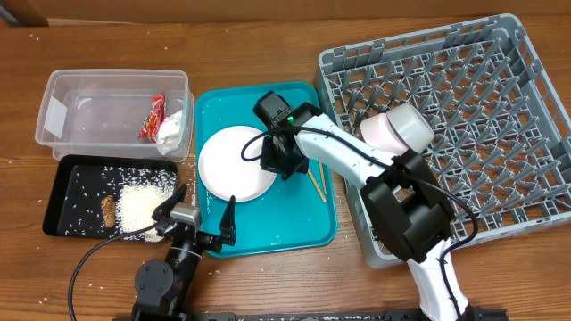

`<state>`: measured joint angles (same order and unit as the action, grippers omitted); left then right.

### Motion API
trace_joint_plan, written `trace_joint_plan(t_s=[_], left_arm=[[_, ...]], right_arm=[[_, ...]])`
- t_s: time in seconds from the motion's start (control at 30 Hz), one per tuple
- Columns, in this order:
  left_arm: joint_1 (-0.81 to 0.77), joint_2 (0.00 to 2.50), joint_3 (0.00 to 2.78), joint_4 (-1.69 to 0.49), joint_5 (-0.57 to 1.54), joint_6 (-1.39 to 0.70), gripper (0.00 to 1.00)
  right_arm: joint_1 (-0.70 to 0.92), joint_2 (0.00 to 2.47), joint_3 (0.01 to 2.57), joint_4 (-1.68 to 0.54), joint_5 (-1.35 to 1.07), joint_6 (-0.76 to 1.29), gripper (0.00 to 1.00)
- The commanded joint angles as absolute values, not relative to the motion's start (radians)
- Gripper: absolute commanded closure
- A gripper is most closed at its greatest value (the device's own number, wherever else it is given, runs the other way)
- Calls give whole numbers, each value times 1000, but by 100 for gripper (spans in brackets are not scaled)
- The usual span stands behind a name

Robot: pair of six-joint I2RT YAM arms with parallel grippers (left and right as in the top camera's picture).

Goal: Sort waste into correct bins and load items into the dishwasher
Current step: 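Grasp the white plate edge with the right gripper, then stand the white plate upright in the rack and release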

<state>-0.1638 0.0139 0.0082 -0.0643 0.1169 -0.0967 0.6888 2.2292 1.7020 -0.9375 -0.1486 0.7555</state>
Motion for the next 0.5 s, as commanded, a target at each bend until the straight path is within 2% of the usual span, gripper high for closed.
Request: trace_joint_plan(t_s=[0.0, 0.13, 0.23, 0.47], left_arm=[[-166, 11, 5, -67, 124, -85, 0], [-166, 11, 5, -67, 124, -85, 0], [-166, 11, 5, -67, 124, -85, 0], [-166, 11, 5, -67, 124, -85, 0]], right_arm=[[691, 2114, 1725, -1001, 23, 731, 96], [691, 1936, 1744, -1058, 289, 722, 96], [682, 1806, 1744, -1066, 511, 588, 96], [620, 1726, 1743, -1067, 974, 447, 96]])
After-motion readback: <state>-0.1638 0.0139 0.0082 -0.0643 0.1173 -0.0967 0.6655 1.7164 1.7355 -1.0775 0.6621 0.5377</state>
